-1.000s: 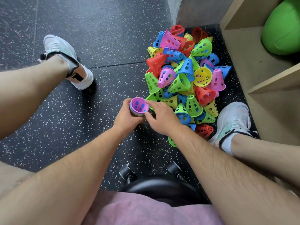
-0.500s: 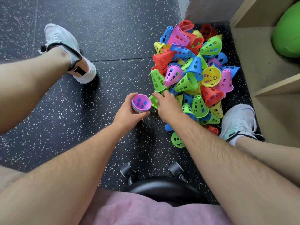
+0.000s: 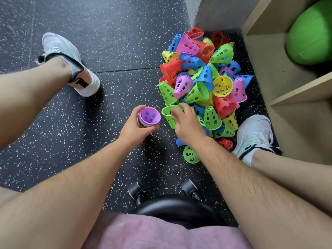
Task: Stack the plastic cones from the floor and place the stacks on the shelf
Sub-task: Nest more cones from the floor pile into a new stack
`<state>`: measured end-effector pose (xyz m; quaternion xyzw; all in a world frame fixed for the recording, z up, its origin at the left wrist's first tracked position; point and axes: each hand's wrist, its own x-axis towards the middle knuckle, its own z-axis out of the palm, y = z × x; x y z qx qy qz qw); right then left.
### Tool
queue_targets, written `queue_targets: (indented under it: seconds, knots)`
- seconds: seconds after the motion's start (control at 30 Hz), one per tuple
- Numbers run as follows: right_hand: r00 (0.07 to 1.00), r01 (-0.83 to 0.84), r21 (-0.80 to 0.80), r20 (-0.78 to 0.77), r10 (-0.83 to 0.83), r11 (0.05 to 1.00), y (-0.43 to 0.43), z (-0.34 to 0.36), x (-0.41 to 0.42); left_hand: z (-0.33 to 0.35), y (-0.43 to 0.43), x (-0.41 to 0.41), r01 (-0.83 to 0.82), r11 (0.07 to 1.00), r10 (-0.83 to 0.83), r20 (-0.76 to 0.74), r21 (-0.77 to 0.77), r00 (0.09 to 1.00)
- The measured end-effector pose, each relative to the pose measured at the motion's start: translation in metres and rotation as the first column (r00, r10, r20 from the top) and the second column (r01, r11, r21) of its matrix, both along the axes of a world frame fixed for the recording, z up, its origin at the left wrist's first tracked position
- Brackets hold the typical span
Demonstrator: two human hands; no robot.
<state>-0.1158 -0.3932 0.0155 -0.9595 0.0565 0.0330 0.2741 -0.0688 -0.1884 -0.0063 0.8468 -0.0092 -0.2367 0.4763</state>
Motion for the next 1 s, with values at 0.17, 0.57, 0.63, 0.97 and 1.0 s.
queue_targets:
  seconds: [0.17, 0.57, 0.63, 0.97, 1.0]
  knots:
    - [0.972, 0.085, 0.124, 0.206, -0.11, 0.989, -0.006, 0.01, -0.002, 0.002, -0.005, -0.001, 0.011, 0.999, -0.012, 0.018, 0.032, 1.0]
    - [0.987, -0.027, 0.161, 0.162, 0.0, 0.987, 0.019, 0.016, 0.007, 0.009, -0.025, -0.001, -0.018, 1.0, 0.019, 0.056, -0.016, 0.998]
    - [0.996, -0.034, 0.16, 0.092, 0.019, 0.987, 0.019, 0.015, 0.004, 0.01, -0.029, 0.001, -0.023, 0.999, 0.025, 0.058, -0.031, 0.998]
    - [0.983, 0.106, 0.039, 0.148, -0.111, 0.994, 0.017, 0.012, 0.024, 0.005, -0.037, 0.012, -0.098, 0.992, 0.105, 0.087, -0.081, 0.991]
    - [0.977, 0.098, -0.03, 0.192, -0.091, 0.995, 0.017, 0.012, 0.03, 0.005, -0.038, 0.015, -0.11, 0.99, 0.118, 0.09, -0.09, 0.989]
